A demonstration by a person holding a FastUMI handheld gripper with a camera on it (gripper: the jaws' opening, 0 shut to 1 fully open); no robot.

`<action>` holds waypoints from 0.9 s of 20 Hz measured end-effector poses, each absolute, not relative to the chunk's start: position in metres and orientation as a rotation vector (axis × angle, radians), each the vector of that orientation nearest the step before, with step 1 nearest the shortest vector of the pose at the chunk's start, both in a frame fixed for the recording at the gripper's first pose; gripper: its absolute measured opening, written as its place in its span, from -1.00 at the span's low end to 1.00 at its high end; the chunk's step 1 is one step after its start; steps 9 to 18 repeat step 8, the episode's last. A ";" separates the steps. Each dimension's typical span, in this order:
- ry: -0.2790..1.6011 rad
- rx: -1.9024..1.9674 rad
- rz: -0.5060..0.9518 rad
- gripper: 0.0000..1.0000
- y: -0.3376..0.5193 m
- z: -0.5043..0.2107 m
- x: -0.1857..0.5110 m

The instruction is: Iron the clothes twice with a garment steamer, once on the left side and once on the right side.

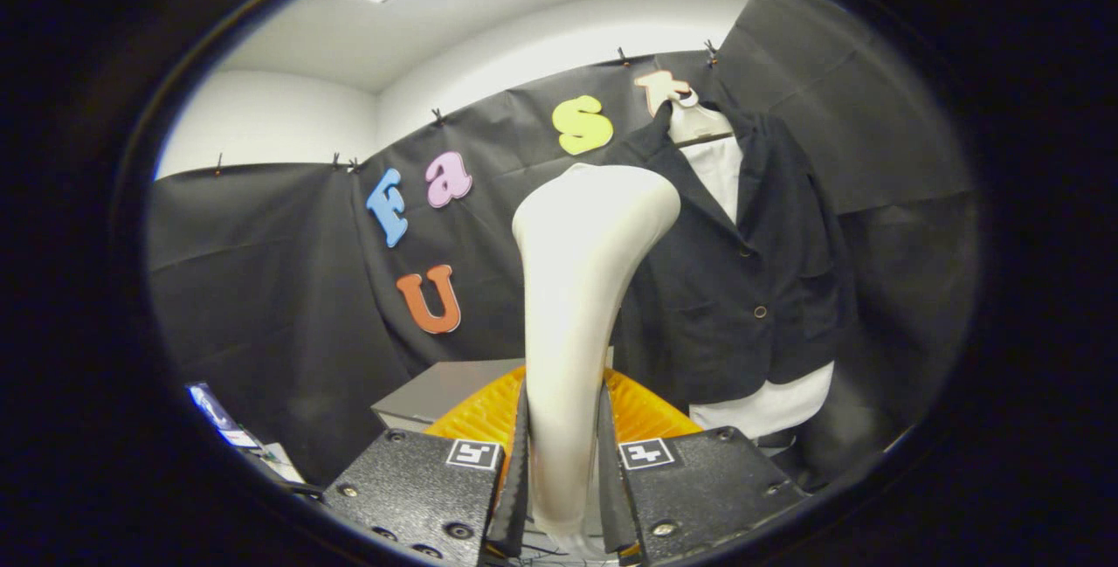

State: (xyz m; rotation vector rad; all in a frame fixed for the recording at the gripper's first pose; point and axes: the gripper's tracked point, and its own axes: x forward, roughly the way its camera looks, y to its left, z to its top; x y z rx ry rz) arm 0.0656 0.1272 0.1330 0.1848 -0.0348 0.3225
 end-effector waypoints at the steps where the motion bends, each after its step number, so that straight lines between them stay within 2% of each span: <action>1: -0.029 0.184 0.330 -0.27 0.125 0.133 0.065; 7: -0.024 0.179 0.378 -0.27 0.105 0.139 0.063; 18: -0.023 0.177 0.379 -0.27 0.101 0.138 0.063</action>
